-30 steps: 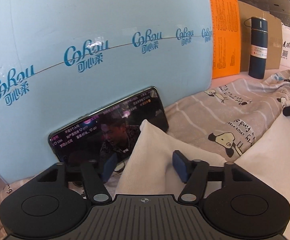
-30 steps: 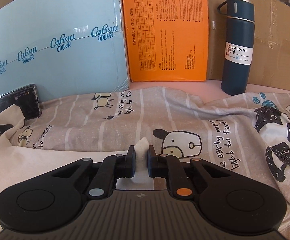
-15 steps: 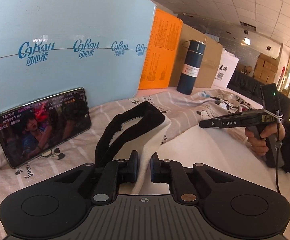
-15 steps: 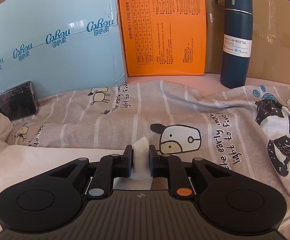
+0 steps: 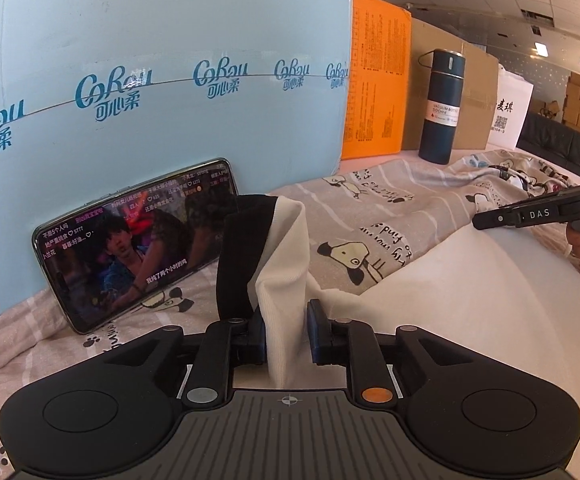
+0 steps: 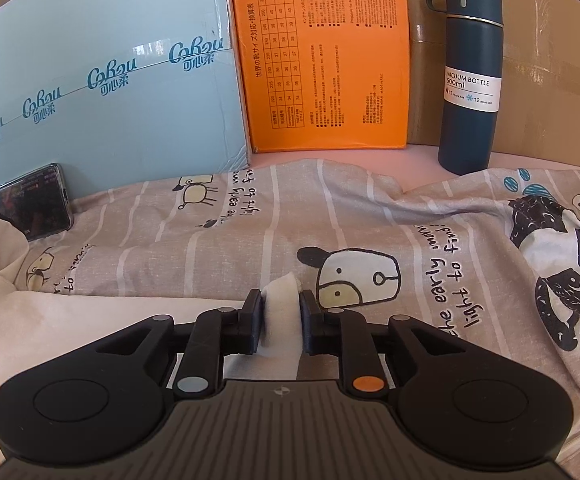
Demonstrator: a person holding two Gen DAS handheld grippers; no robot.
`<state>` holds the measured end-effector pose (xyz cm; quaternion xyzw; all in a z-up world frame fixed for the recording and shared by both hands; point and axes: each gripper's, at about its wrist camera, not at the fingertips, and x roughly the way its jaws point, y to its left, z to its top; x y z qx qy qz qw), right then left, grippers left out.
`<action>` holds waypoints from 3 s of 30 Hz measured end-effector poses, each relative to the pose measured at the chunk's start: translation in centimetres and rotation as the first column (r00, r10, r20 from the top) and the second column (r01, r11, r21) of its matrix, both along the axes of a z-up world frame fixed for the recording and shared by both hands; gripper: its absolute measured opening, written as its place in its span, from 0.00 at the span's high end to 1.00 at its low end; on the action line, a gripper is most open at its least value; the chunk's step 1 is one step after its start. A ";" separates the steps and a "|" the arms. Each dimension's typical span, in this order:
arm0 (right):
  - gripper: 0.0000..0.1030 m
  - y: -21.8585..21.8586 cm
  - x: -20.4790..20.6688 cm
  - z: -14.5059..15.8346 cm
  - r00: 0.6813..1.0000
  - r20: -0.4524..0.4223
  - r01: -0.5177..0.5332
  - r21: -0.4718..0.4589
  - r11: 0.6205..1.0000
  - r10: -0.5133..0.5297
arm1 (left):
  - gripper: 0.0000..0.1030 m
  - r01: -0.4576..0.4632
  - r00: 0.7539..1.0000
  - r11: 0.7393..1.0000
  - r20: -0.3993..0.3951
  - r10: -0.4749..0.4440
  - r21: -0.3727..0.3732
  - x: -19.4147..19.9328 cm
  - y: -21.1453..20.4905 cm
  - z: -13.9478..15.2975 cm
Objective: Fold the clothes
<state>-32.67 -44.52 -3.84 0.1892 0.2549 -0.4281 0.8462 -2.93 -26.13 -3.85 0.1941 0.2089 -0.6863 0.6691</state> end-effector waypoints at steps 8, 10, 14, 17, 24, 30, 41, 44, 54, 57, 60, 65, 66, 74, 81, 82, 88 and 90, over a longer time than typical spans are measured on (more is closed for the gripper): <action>0.83 0.0 -0.1 0.1 1.000 -0.004 0.017 -0.008 1.000 -0.017 | 0.81 0.006 1.000 1.000 0.024 -0.006 -0.003 -0.3 0.1 0.0; 0.83 -0.1 -0.2 0.2 1.000 -0.005 0.019 -0.008 1.000 -0.019 | 0.82 0.023 0.999 1.000 0.042 -0.022 -0.017 -0.7 0.3 0.2; 0.83 -0.1 -0.2 0.2 1.000 -0.004 0.021 -0.008 1.000 -0.021 | 0.84 0.114 0.991 0.993 0.078 -0.111 -0.034 -2.1 1.0 0.7; 0.83 -0.1 -0.2 0.2 1.000 -0.004 0.021 -0.008 1.000 -0.021 | 0.86 0.157 0.982 0.987 0.107 -0.153 -0.021 -3.1 1.3 0.9; 0.82 -0.1 -0.3 0.2 1.000 0.000 0.027 -0.006 1.000 -0.027 | 0.99 -0.024 0.996 0.997 0.085 0.031 -0.076 -0.1 2.9 2.2; 0.82 -0.1 -0.7 0.5 0.999 0.025 0.040 -0.007 0.999 -0.040 | 1.00 -0.236 0.972 0.972 -0.010 0.236 -0.016 4.6 4.2 1.8; 0.80 -0.3 -1.2 0.6 0.997 0.047 0.060 0.008 0.998 -0.061 | 0.55 -0.428 0.899 0.901 -0.136 0.416 -0.076 6.7 8.9 4.1; 0.77 -0.1 -1.4 1.1 0.996 0.059 0.066 -0.003 0.998 -0.065 | 0.55 -0.435 0.898 0.897 -0.110 0.426 -0.077 5.4 12.4 4.8; 0.48 6.9 -0.7 5.3 0.983 0.114 -0.129 -0.115 0.985 0.142 | 0.25 -0.643 0.731 0.765 -0.267 0.628 0.038 0.4 27.5 1.9; 0.44 9.7 -0.7 5.8 0.969 0.132 -0.191 -0.121 0.974 0.207 | 0.21 -0.654 0.684 0.754 -0.370 0.628 0.070 -1.2 30.5 0.8; 0.44 11.9 -1.0 5.8 0.958 0.146 -0.230 -0.120 0.966 0.246 | 0.21 -0.636 0.695 0.768 -0.378 0.611 0.073 -3.0 31.0 0.0; 0.42 15.5 -1.6 5.6 0.938 0.165 -0.287 -0.120 0.950 0.304 | 0.86 -0.652 0.734 0.758 -0.233 0.638 0.023 -5.0 29.9 -0.7; 0.41 16.1 -1.7 5.5 0.935 0.160 -0.300 -0.125 0.946 0.318 | 0.89 -0.652 0.738 0.759 -0.225 0.636 0.005 -5.4 30.1 -0.8; 0.41 17.6 -1.6 4.8 0.915 0.116 -0.371 -0.137 0.918 0.387 | 0.87 -0.683 0.710 0.730 -0.216 0.671 0.024 -6.3 32.6 -0.1; 0.41 13.3 2.4 5.3 0.906 0.101 -0.403 -0.090 0.911 0.411 | 0.49 -0.601 0.796 0.798 -0.111 0.595 -0.033 -3.1 25.3 3.6; 0.41 12.0 3.8 5.4 0.901 0.127 -0.412 -0.054 0.909 0.416 | 0.42 -0.580 0.812 0.813 -0.102 0.574 -0.047 -2.4 23.7 4.2; 0.42 4.8 12.2 4.4 0.864 0.322 -0.461 0.200 0.865 0.386 | 0.42 -0.441 0.897 0.890 -0.056 0.438 -0.111 2.1 14.2 7.7; 0.42 3.3 14.6 3.3 0.867 0.344 -0.459 0.269 0.847 0.361 | 0.42 -0.383 0.911 0.923 -0.179 0.372 -0.033 5.4 9.7 6.4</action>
